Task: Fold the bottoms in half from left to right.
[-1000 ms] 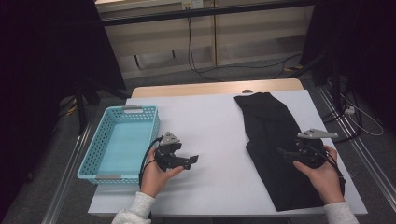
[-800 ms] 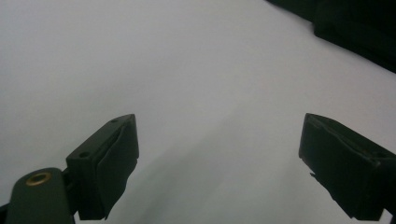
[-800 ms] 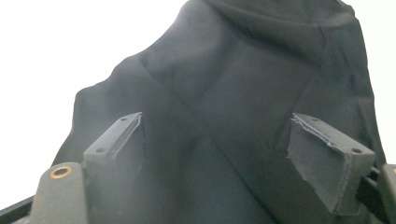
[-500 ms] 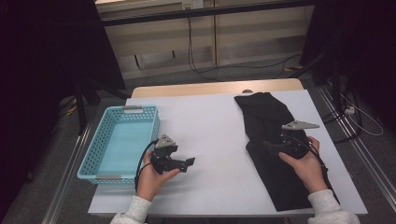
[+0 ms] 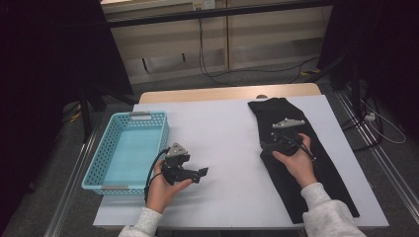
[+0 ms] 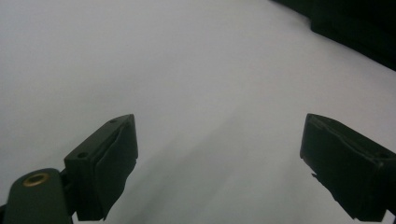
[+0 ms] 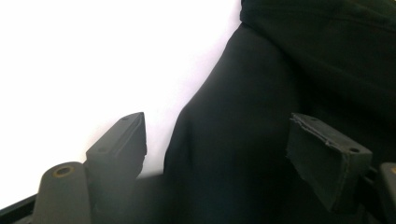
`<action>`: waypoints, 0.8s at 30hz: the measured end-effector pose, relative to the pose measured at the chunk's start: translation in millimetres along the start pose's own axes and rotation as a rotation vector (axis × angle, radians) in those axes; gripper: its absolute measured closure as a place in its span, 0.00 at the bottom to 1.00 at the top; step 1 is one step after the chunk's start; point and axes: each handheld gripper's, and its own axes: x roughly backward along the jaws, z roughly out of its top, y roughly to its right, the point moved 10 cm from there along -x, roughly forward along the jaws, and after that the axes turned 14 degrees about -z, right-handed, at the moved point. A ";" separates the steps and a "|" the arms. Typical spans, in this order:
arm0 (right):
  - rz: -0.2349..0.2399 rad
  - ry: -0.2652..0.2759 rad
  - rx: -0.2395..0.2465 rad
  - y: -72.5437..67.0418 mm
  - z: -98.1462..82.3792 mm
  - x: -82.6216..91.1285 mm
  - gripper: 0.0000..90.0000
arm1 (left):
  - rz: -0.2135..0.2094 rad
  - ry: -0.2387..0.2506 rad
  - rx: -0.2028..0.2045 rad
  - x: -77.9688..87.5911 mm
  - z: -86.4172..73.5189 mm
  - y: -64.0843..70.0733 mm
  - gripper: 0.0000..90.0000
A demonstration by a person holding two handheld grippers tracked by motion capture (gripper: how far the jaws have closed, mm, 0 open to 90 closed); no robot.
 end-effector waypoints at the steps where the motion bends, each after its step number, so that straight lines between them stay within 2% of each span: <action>1: 0.000 -0.005 -0.001 -2.1 1.1 -5.3 0.23 | 0.000 0.000 0.001 -0.3 0.0 0.0 0.13; 4: -0.006 -0.028 0.018 -5.8 0.9 -16.0 0.23 | -0.002 0.002 -0.001 -1.7 0.8 1.7 0.13; 7: -0.033 -0.032 0.038 -6.1 1.9 -26.8 0.25 | -0.005 -0.001 -0.002 -2.5 -0.3 3.2 0.13; 9: -0.045 -0.047 0.040 -4.9 1.2 -32.7 0.27 | -0.002 -0.006 0.004 -2.0 -2.3 2.9 0.13; 11: -0.040 -0.049 0.021 -4.3 1.5 -35.1 0.27 | 0.007 -0.004 0.004 0.4 -3.6 1.2 0.13; 13: -0.022 -0.061 0.021 -5.5 1.5 -34.5 0.33 | 0.012 -0.001 0.006 2.3 -4.2 0.2 0.13; 18: -0.033 -0.076 0.006 4.2 1.5 -33.7 0.53 | 0.014 -0.001 0.005 6.3 -8.2 1.9 0.13; 24: -0.041 -0.091 0.001 6.1 2.1 -34.5 0.56 | 0.026 0.016 0.010 10.3 -7.4 0.1 0.14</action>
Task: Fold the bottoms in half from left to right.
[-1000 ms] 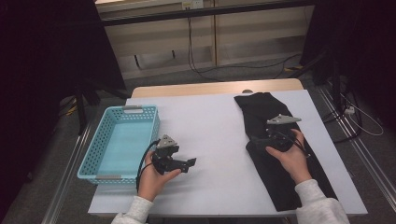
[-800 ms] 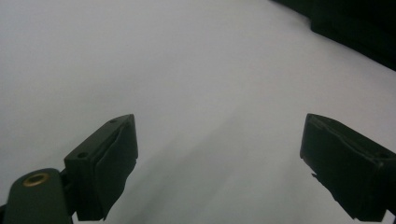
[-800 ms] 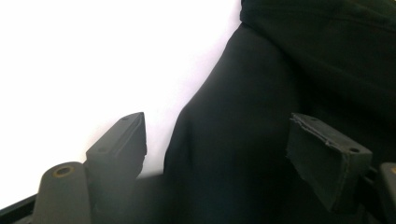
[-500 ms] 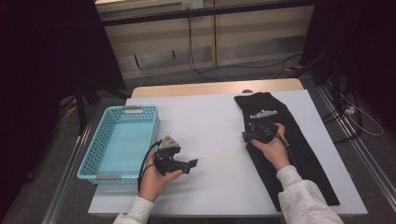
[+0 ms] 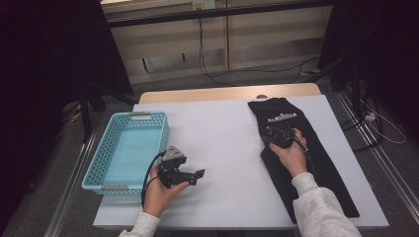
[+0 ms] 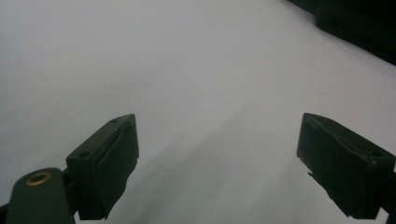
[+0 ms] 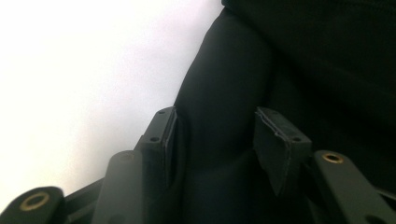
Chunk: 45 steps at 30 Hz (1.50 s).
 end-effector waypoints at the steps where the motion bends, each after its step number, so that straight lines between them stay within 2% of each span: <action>1: -0.002 -0.001 -0.005 0.3 0.2 -0.1 0.58 | -0.001 0.000 0.000 0.2 0.1 0.2 0.14; 5: -0.012 -0.004 -0.012 3.1 -0.4 0.3 0.68 | -0.003 0.002 -0.002 0.9 0.7 -0.1 0.14; 11: -0.018 0.002 -0.029 12.0 -1.4 -0.4 0.91 | -0.005 0.003 -0.003 -0.5 1.4 -0.3 0.14; 13: -0.010 0.003 -0.038 13.4 -1.2 -0.8 0.93 | -0.005 0.002 -0.002 -0.6 1.2 -0.5 0.14; 17: -0.015 0.010 -0.019 12.8 -0.9 -0.5 0.93 | -0.006 0.002 0.000 -1.7 1.6 -0.5 0.14; 22: 0.024 0.015 -0.042 9.6 -0.1 1.1 0.94 | -0.007 -0.001 -0.005 -2.8 2.8 -0.6 0.14; 23: 0.044 0.013 -0.047 7.2 0.1 2.0 0.94 | -0.008 0.000 -0.004 -2.8 3.0 -0.6 0.14; 25: 0.049 0.014 -0.029 5.0 0.1 3.1 0.95 | -0.008 0.001 -0.006 -2.6 3.2 -0.7 0.14; 28: 0.073 0.012 -0.028 1.0 0.2 5.2 0.95 | -0.009 0.001 -0.003 -2.5 3.2 -0.6 0.14; 36: 0.133 0.036 0.009 -18.5 3.8 11.6 0.95 | -0.008 0.008 -0.005 -2.5 4.8 -0.9 0.14; 42: 0.185 0.046 0.074 -47.0 3.6 17.0 0.94 | -0.006 0.006 -0.007 -2.6 5.0 -1.8 0.14; 45: 0.227 0.059 0.098 -64.4 4.1 22.1 0.94 | -0.005 0.005 -0.006 -2.3 4.9 -2.9 0.14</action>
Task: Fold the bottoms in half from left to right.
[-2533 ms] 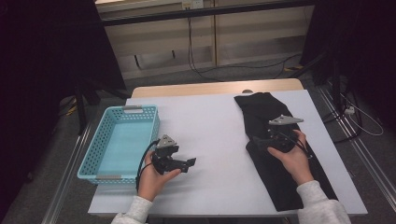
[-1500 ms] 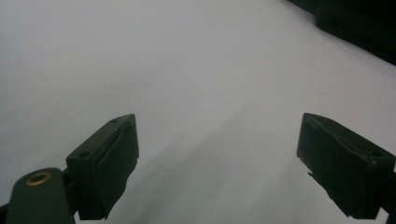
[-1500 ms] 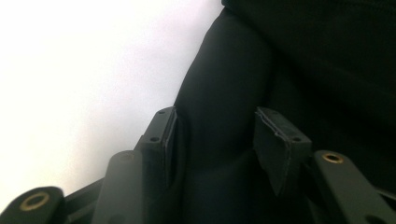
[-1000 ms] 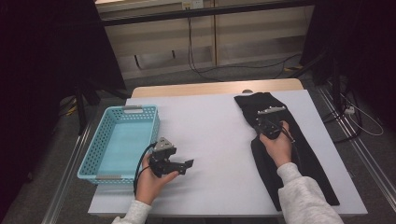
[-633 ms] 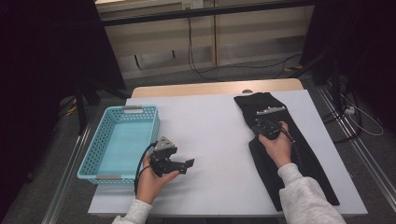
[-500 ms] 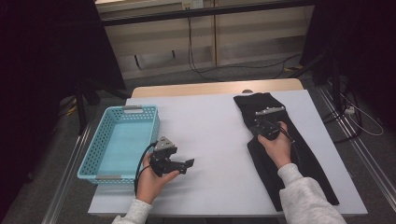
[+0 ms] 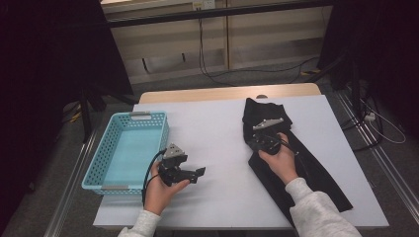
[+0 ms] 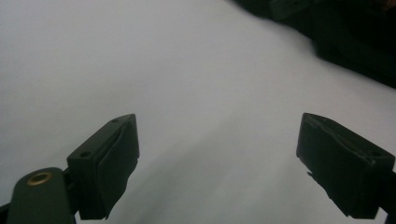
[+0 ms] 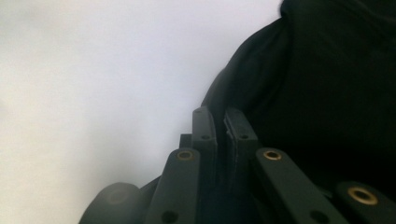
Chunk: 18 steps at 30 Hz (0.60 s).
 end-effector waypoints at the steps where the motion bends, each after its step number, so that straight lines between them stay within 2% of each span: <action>1: 0.009 0.003 0.007 -4.2 0.5 0.1 0.94 | 0.000 -0.002 0.005 -0.2 -0.6 -0.2 0.14; 9: 0.103 0.016 0.094 -53.0 4.8 4.4 0.94 | 0.005 -0.005 0.006 -0.3 -0.7 -1.1 0.14; 11: 0.119 0.024 0.152 -69.3 5.0 5.4 0.94 | 0.011 -0.004 0.009 0.3 -1.0 -2.3 0.14; 13: 0.131 0.026 0.188 -82.7 4.5 6.3 0.94 | 0.016 0.000 0.020 1.3 -1.3 -3.8 0.14; 18: 0.229 0.040 0.239 -121.1 4.8 14.8 0.93 | 0.032 0.010 0.040 2.7 -1.3 -7.2 0.14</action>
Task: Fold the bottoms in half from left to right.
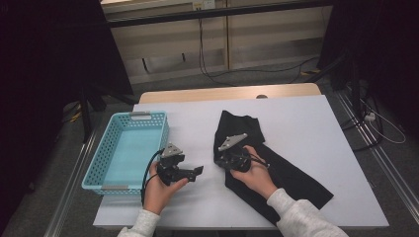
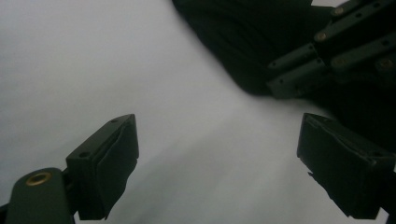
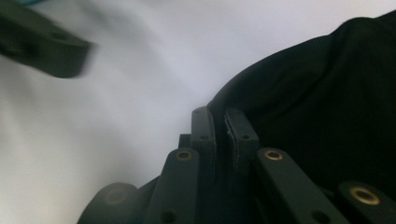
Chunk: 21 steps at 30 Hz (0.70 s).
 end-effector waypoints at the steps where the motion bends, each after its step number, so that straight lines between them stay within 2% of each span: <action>1: 0.023 0.004 0.008 -6.5 1.4 0.3 0.93 | 0.000 0.001 0.004 -0.1 -0.1 0.0 0.14; 3: 0.063 -0.001 0.015 -18.7 1.9 -0.3 0.87 | 0.001 0.001 0.008 -0.2 0.0 0.0 0.14; 4: 0.065 -0.003 0.015 -22.2 1.9 -0.6 0.84 | 0.001 0.003 0.007 -0.3 0.2 -0.1 0.14; 7: 0.072 0.005 0.014 -25.0 3.2 0.9 0.72 | 0.007 0.005 0.005 0.6 1.1 -1.2 0.14; 9: 0.081 0.011 -0.010 -23.2 4.5 3.7 0.64 | 0.009 0.005 0.003 0.9 1.5 -1.5 0.14; 11: 0.061 0.009 -0.006 -17.1 3.6 8.2 0.55 | 0.008 0.001 0.002 0.8 1.6 -1.7 0.14; 14: 0.049 0.004 -0.018 -10.1 1.0 17.4 0.48 | 0.007 0.004 0.007 -0.4 2.9 -1.2 0.14; 21: 0.014 0.048 -0.065 14.7 -1.3 42.9 0.42 | -0.003 0.006 0.001 -6.1 8.6 1.6 0.13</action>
